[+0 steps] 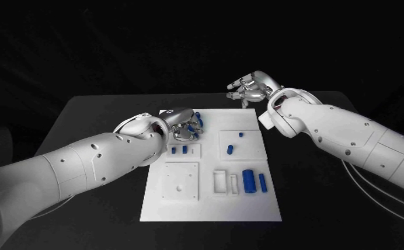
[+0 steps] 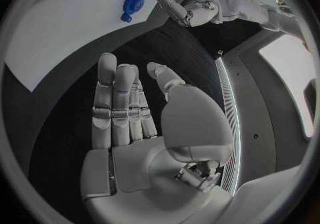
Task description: Assemble the parts on the task board
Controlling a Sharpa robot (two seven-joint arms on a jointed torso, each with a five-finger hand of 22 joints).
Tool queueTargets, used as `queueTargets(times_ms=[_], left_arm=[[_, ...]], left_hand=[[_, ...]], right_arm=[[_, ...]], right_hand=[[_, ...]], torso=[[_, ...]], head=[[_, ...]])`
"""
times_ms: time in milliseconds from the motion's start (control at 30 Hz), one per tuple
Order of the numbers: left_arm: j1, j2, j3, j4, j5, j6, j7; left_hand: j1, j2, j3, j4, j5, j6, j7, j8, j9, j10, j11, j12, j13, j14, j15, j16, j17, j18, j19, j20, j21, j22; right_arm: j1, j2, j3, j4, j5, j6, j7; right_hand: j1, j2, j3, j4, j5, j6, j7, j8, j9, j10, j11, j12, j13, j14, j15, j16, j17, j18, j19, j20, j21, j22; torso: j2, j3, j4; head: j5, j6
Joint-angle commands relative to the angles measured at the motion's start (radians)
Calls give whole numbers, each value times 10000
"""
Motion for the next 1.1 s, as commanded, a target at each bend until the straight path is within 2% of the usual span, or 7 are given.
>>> queueTargets(times_ms=[33, 167, 367, 833, 1100], left_arm=[[19, -25, 68, 106, 174, -202, 195], [37, -94, 179, 215, 201, -149, 201], [77, -200, 232, 303, 210, 31, 131], [156, -616, 236, 421, 221, 337, -46], [159, -920, 229, 579, 246, 402, -126]], left_hand=[[-90, 30, -22, 27, 8, -82, 8, -25, -7, 358, 216, 15, 34, 74, 24, -56, 13, 148, 1, 15, -62, 173], [-100, 28, -32, 33, 7, -82, 9, -24, -7, 354, 216, 15, 34, 76, 26, -59, 16, 144, 3, 18, -69, 175], [-108, 30, -46, 38, 4, -74, 6, -24, -6, 356, 213, 15, 34, 80, 26, -57, 22, 139, 7, 20, -80, 178], [-124, 40, -66, 44, 4, -72, 6, -23, -6, 337, 215, 15, 34, 63, 29, -66, 28, 128, -4, 22, -105, 179], [-117, 52, -64, 40, 13, -76, 9, -24, -6, 326, 219, 14, 33, 65, 30, -74, 30, 129, 0, 20, -116, 182]], right_arm=[[1, 3, 3, 1, -20, 3, 118], [1, 3, 3, -7, -20, 6, 118], [1, -5, 3, -12, -20, 9, 117], [1, -54, 3, 11, -20, 7, 111], [1, -65, 3, 10, -20, 12, 114]], right_hand=[[25, -53, -19, 30, 47, -54, 25, 29, 8, 59, 6, -5, 10, 118, 15, 8, 6, 55, 309, -18, 56, -14], [25, -53, -19, 30, 47, -54, 25, 29, 8, 59, 6, -5, 10, 118, 15, 8, 6, 55, 309, -18, 56, -14], [25, -53, -19, 30, 47, -54, 25, 29, 8, 59, 6, -5, 10, 118, 15, 8, 6, 55, 309, -18, 56, -14], [25, -53, -19, 30, 47, -54, 25, 29, 8, 59, 6, -5, 10, 118, 15, 8, 6, 55, 309, -18, 56, -14], [27, -51, -44, 41, 61, -57, 24, 28, 8, 67, 4, -5, 11, 126, 15, 9, 2, 52, 315, -17, 64, -41]], torso=[[6, 9, -13], [14, 18, -17], [6, 18, -15], [6, 1, -5], [19, 9, -16]], head=[[24, 12], [36, 25], [41, 29], [79, 21], [78, 6]])
